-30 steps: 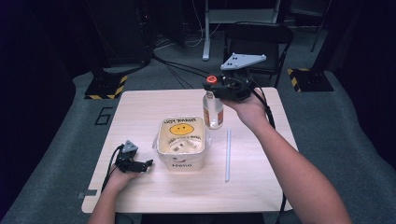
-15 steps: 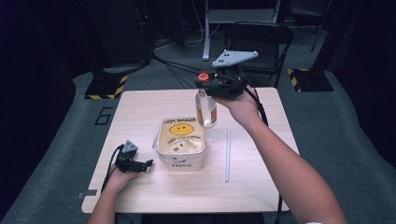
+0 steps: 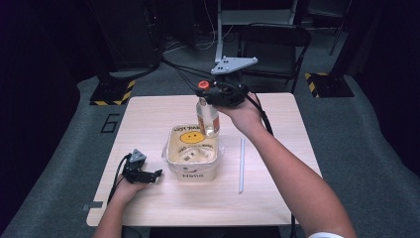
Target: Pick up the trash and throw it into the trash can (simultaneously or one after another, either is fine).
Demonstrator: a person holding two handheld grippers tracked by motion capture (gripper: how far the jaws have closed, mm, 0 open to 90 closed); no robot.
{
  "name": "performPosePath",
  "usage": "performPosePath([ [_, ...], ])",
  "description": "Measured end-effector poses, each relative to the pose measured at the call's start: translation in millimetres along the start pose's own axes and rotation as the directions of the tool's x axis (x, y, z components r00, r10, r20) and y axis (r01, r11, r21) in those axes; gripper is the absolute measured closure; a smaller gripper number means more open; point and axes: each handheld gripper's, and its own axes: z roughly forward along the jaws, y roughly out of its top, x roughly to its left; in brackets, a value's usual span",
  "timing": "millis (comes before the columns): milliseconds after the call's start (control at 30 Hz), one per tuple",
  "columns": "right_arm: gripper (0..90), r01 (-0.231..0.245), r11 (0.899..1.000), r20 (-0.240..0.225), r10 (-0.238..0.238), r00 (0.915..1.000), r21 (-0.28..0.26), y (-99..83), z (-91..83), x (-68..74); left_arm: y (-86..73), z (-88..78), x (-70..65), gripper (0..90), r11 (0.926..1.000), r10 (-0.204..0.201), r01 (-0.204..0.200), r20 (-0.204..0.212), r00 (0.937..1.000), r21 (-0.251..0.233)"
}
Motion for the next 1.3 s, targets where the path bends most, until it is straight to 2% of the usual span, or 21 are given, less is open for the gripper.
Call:
performPosePath([
  [300,62.3,0.013,1.000,-0.019,-0.012,0.9997,0.019,-3.2,15.0,9.5,0.0,0.0,0.1,6.1,1.0000,0.000,0.000,0.000,1.0000,0.001],
  [800,62.2,-0.006,0.999,-0.021,0.007,0.9998,0.032,-21.4,28.2,9.3,0.0,0.0,0.0,6.0,1.0000,0.001,-0.001,0.000,1.0000,0.001],
  [1300,62.3,-0.019,0.996,-0.014,0.020,0.9997,0.082,-43.1,50.6,10.7,0.0,0.0,0.1,6.1,1.0000,0.000,0.000,0.002,1.0000,0.001],
])
